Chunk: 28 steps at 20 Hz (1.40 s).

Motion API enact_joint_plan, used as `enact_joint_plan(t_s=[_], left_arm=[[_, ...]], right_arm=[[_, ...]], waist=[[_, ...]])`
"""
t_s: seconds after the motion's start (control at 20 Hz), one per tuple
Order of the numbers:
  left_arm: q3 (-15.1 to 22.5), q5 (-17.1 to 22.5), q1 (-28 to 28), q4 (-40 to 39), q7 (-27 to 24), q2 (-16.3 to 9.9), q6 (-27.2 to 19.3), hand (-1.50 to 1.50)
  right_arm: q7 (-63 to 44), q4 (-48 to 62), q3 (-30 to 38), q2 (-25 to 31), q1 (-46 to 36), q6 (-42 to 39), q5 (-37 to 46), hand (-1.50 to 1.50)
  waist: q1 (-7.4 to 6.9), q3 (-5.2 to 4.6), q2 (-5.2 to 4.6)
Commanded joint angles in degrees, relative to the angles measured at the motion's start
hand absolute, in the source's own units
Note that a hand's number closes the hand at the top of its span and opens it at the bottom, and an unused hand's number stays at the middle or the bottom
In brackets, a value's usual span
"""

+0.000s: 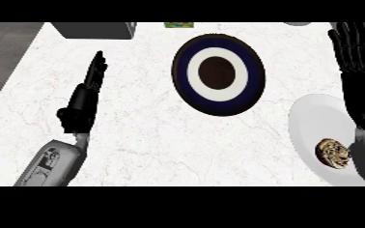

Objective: Pick the cupcake from the plate and place it in the plate

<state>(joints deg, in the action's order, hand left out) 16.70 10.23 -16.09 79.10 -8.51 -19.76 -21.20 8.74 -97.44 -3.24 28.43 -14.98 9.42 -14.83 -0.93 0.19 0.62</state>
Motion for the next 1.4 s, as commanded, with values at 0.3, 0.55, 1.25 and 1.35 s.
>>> enact_joint_plan(t_s=[0.3, 0.55, 1.25, 1.35], left_arm=[[-3.9, 1.4, -1.0, 5.9, 4.7, -6.4, 5.9, 0.00], [-7.2, 6.4, -1.6, 7.3, 7.9, -9.6, 11.3, 0.00], [-10.5, 6.1, 2.2, 14.7, 13.8, -10.4, 13.0, 0.00], [-10.3, 5.8, 0.1, 13.5, 14.3, -10.2, 12.7, 0.00]], right_arm=[[-4.9, 15.0, -8.0, 11.1, 2.1, -1.7, 20.1, 1.50], [-5.2, 21.5, -10.4, -7.7, 9.5, 17.8, 23.8, -1.50], [-9.7, -0.2, -4.4, -1.2, 19.6, 21.8, 27.9, -1.50], [-18.9, 1.5, -5.5, 3.1, 17.7, 19.4, 32.6, -1.50]], waist=[[1.30, -2.41, -1.88], [0.58, -0.08, -0.82], [1.63, -0.32, -0.20], [1.55, -0.46, -0.26]])
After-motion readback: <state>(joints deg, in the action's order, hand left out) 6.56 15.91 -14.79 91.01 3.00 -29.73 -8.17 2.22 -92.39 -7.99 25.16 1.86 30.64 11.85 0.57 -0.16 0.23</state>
